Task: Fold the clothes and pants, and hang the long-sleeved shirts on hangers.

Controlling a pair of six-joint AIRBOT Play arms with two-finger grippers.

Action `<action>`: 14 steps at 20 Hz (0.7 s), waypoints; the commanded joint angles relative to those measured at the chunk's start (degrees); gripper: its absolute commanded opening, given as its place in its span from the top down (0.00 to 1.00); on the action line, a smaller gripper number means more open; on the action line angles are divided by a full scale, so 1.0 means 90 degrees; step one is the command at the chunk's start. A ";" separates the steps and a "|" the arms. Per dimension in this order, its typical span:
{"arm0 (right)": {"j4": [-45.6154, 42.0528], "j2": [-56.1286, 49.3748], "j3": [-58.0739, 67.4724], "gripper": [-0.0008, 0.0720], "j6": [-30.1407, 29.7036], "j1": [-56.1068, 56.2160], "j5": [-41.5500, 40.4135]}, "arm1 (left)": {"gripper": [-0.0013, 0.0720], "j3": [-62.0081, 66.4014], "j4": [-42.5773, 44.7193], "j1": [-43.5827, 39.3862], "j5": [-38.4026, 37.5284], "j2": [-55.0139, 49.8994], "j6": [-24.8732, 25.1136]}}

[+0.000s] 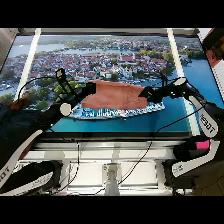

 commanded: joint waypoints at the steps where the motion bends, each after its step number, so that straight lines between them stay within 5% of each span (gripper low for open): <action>1: -0.0039 -0.0032 0.0022 0.45 -0.0238 0.0306 -0.0291 | 0.08 0.0000 0.0000 0.0005 -0.0002 0.0005 0.0000; 4: 0.0012 -0.0029 0.0102 0.96 -0.0398 0.0362 -0.0318 | 0.08 0.0000 0.0002 0.0005 -0.0002 0.0002 0.0000; 8: -0.0078 0.0236 0.0571 0.96 -0.0481 0.0291 -0.0092 | 0.08 0.0000 0.0005 0.0005 -0.0002 0.0005 0.0007; 11: -0.0500 0.0952 0.0833 0.96 -0.0452 0.0051 -0.0389 | 0.08 0.0002 0.0801 0.0049 -0.0034 0.0369 0.0663; 14: -0.1103 0.1761 0.0903 0.96 -0.0393 -0.0563 -0.0716 | 0.31 0.0056 0.1698 0.0357 -0.0634 0.1183 0.0821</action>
